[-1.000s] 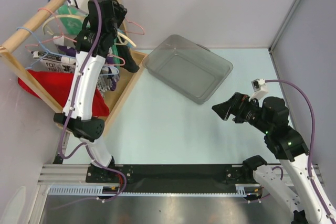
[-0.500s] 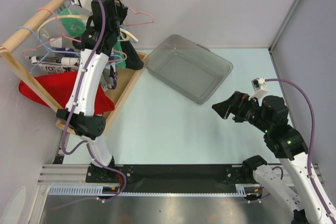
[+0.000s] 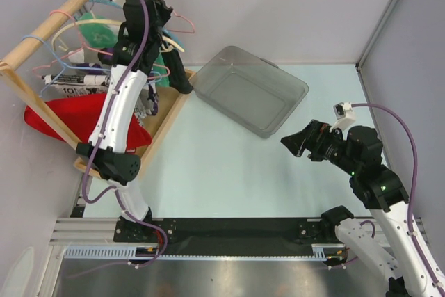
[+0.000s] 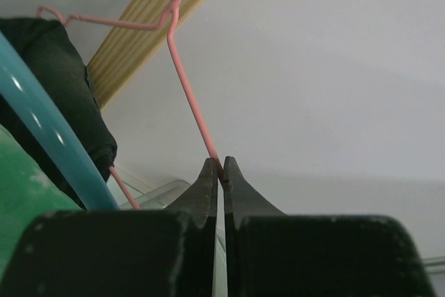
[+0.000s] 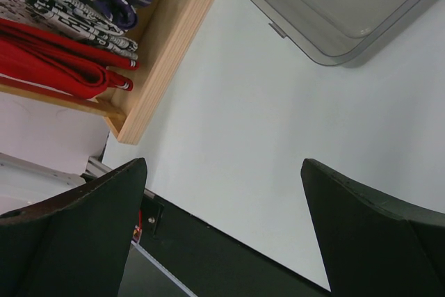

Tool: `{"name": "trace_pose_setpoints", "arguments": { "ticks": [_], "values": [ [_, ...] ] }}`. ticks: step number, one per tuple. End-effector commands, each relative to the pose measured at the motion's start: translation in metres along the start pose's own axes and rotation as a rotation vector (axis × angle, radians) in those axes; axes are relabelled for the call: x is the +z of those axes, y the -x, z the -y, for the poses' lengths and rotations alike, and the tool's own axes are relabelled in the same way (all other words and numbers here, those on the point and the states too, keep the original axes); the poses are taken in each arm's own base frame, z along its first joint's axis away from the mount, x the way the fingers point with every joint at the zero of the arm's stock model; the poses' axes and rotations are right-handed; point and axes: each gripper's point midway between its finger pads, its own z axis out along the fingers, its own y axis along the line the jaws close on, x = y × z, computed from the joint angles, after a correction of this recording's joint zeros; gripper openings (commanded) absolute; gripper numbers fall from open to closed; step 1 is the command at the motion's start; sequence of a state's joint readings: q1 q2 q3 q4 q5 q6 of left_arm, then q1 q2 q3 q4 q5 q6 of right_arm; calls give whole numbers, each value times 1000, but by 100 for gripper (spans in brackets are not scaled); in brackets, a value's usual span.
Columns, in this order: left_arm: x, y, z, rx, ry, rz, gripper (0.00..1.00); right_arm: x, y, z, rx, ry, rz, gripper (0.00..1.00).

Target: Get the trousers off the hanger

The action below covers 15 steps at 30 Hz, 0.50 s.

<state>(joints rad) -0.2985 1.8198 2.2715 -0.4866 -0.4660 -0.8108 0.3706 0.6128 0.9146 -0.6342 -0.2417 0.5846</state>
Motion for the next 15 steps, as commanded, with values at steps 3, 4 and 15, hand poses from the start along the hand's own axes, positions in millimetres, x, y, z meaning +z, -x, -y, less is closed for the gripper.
{"name": "trace_pose_setpoints", "arguments": {
  "ticks": [3,4,15],
  "values": [
    [-57,83,80,70,-242,259,0,-5,20,-16,-5,33,44,100],
    [-62,90,81,90,-238,279,0,-5,21,-17,-5,35,44,100],
    [-87,117,100,137,-279,381,0,-3,23,-18,-7,33,37,100]
  ]
}}
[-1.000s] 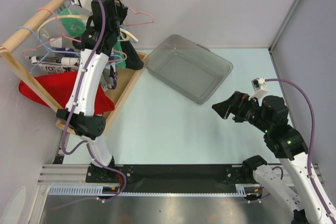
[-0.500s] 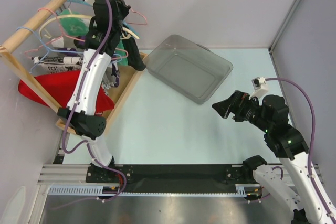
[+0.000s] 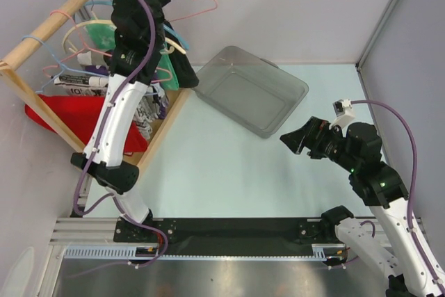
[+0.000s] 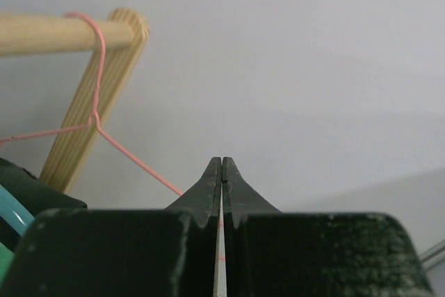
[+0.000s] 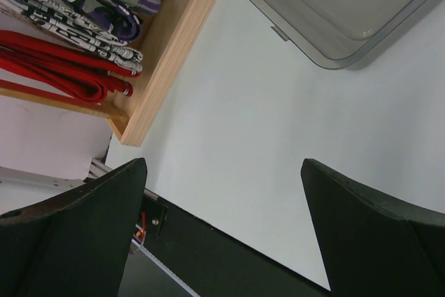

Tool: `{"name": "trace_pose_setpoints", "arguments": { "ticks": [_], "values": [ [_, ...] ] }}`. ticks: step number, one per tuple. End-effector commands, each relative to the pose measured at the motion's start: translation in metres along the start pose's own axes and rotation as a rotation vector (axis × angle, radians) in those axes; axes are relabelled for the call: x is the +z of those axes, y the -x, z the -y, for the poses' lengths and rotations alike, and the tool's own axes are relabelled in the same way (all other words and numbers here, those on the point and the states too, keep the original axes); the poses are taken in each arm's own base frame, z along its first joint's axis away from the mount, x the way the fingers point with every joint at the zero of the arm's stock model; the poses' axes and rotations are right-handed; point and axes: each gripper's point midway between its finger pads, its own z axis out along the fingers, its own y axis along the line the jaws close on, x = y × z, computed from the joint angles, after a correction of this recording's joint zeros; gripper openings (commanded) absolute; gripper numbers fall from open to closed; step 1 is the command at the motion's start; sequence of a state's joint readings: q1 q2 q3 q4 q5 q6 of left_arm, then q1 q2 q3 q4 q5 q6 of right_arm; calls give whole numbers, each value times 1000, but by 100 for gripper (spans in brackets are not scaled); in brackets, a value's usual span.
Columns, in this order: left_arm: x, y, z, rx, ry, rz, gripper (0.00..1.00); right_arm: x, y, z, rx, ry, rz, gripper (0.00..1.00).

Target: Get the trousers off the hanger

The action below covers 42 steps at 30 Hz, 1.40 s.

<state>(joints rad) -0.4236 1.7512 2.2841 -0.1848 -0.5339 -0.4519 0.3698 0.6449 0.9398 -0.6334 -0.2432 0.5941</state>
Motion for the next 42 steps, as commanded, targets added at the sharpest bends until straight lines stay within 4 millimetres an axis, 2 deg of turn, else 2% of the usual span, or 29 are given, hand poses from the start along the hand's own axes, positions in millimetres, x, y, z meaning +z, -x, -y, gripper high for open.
{"name": "trace_pose_setpoints", "arguments": {
  "ticks": [1,4,5,6,7,8,9,11,12,14,17,21,22,24,29,33,42],
  "values": [
    [-17,70,13,-8,-29,157,0,-8,19,-16,-19,36,42,100],
    [-22,71,11,-37,-17,130,0,-8,21,-19,-26,39,34,100],
    [-24,63,5,-28,9,89,0,-8,20,-19,-23,37,28,99],
    [-21,56,1,-46,36,69,6,-9,20,-19,-22,36,29,100],
    [-23,58,1,-68,45,61,11,-10,20,-20,-19,37,31,100],
    [-22,48,-8,-63,68,18,18,-10,20,-19,-13,36,34,100],
    [-21,41,-6,-117,55,-13,30,-12,20,-20,-13,42,40,100],
    [-18,27,-20,-143,95,-59,41,-13,20,-21,-5,47,46,100],
    [-17,23,-21,-187,94,-77,48,-13,20,-22,-5,51,46,100],
    [-11,13,-29,-224,118,-100,56,-14,20,-23,-4,58,47,100],
    [-1,-4,-38,-292,137,-140,64,-16,20,-24,-7,63,49,100],
    [12,-26,-45,-382,155,-190,67,-16,21,-26,-11,72,51,100],
    [17,-36,-48,-394,162,-207,67,-16,21,-26,-11,71,52,99],
    [21,-38,-47,-419,165,-204,69,-15,20,-26,-10,73,47,100],
    [33,-64,-62,-461,225,-228,72,-15,19,-25,-10,74,46,100],
    [45,-77,-65,-502,218,-244,69,-12,18,-24,-9,71,41,100],
    [65,-81,-67,-541,183,-196,59,-6,17,-22,-4,70,36,100]
  ]
}}
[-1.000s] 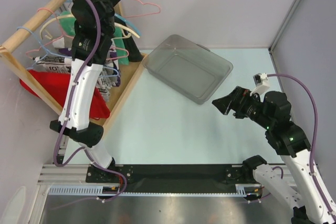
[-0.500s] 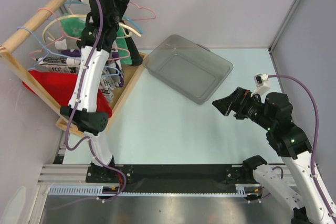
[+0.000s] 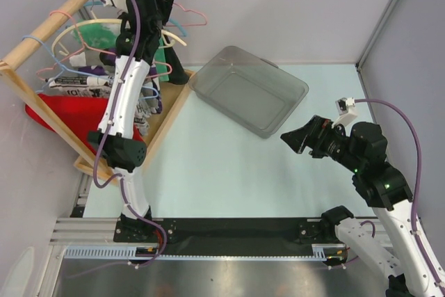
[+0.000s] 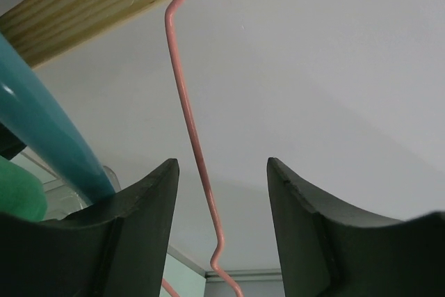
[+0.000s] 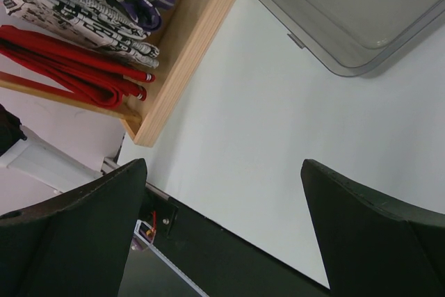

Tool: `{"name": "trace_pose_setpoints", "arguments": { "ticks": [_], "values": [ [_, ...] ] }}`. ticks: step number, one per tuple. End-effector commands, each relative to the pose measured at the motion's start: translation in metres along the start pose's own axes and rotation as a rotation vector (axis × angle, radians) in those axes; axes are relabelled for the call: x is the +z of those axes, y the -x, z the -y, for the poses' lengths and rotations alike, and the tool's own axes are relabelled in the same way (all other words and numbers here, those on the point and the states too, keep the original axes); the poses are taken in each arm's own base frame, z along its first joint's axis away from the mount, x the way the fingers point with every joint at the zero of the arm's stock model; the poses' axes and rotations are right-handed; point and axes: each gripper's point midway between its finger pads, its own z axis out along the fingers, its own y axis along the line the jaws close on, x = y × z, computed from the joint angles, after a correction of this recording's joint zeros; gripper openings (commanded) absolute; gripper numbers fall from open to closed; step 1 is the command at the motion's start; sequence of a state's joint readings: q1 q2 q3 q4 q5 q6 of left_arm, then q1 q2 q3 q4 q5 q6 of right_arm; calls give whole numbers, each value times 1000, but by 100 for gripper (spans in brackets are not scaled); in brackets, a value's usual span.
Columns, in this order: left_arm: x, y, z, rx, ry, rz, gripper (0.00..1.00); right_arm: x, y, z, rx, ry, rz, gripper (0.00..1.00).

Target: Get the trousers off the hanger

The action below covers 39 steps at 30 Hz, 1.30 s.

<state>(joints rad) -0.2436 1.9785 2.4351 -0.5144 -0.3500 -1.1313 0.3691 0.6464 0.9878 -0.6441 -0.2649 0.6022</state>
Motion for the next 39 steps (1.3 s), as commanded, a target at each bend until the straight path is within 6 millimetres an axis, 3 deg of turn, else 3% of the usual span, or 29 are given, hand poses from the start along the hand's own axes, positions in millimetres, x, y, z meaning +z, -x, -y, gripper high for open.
{"name": "trace_pose_setpoints", "arguments": {
  "ticks": [1,4,9,16,22,27,29,34,39],
  "values": [
    [2,14,25,-63,-95,34,55,4,7,-7,-5,34,18,100],
    [7,16,34,-70,-155,56,40,5,7,-8,-5,36,15,100],
    [18,15,40,-97,-218,62,26,5,8,-8,-4,36,18,100],
    [12,24,52,-59,-289,100,1,8,5,-6,1,30,7,100],
    [-12,48,67,62,-298,208,0,11,6,-9,3,44,0,100],
    [-42,70,99,223,-336,359,0,13,6,-11,8,57,-8,100],
    [-55,72,116,260,-368,394,0,13,7,-12,11,59,-8,100],
    [-72,74,136,357,-419,442,0,13,8,-14,13,61,-11,100],
    [-76,74,137,366,-411,436,0,10,11,-18,11,68,-4,100]
  ]
}}
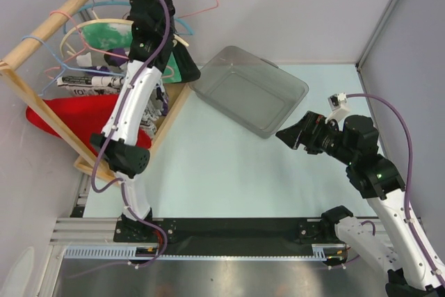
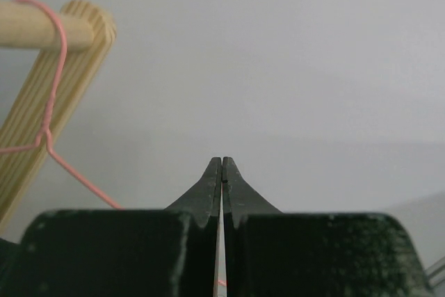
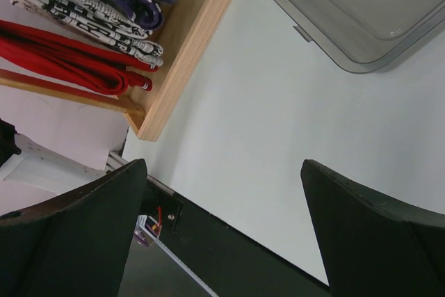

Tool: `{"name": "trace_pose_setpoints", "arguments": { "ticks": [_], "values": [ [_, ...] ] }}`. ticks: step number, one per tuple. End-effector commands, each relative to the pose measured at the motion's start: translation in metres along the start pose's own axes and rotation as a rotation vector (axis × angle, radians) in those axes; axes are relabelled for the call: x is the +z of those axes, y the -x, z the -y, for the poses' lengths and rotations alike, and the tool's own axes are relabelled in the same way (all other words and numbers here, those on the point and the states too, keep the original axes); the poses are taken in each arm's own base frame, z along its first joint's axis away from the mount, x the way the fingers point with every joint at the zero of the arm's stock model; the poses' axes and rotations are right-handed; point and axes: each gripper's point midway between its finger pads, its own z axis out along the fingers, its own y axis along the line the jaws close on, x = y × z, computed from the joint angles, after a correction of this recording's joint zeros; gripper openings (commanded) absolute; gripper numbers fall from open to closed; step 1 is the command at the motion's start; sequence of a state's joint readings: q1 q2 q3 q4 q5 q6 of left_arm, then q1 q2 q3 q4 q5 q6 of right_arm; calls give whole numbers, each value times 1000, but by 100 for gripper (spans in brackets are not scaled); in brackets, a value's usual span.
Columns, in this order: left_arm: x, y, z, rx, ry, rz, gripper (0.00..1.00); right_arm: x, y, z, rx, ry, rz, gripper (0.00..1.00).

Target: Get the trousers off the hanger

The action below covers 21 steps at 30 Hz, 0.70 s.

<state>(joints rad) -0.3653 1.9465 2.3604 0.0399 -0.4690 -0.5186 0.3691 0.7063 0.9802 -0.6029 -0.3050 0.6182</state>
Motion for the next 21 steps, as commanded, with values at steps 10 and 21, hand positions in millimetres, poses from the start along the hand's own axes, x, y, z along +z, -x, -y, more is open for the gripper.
{"name": "trace_pose_setpoints", "arguments": {
  "ticks": [10,21],
  "values": [
    [-37,36,-9,-234,139,-101,43,-11,13,-22,-3,72,42,100],
    [-14,-20,-51,-494,242,-265,59,-19,14,-26,-8,83,57,100]
  ]
}}
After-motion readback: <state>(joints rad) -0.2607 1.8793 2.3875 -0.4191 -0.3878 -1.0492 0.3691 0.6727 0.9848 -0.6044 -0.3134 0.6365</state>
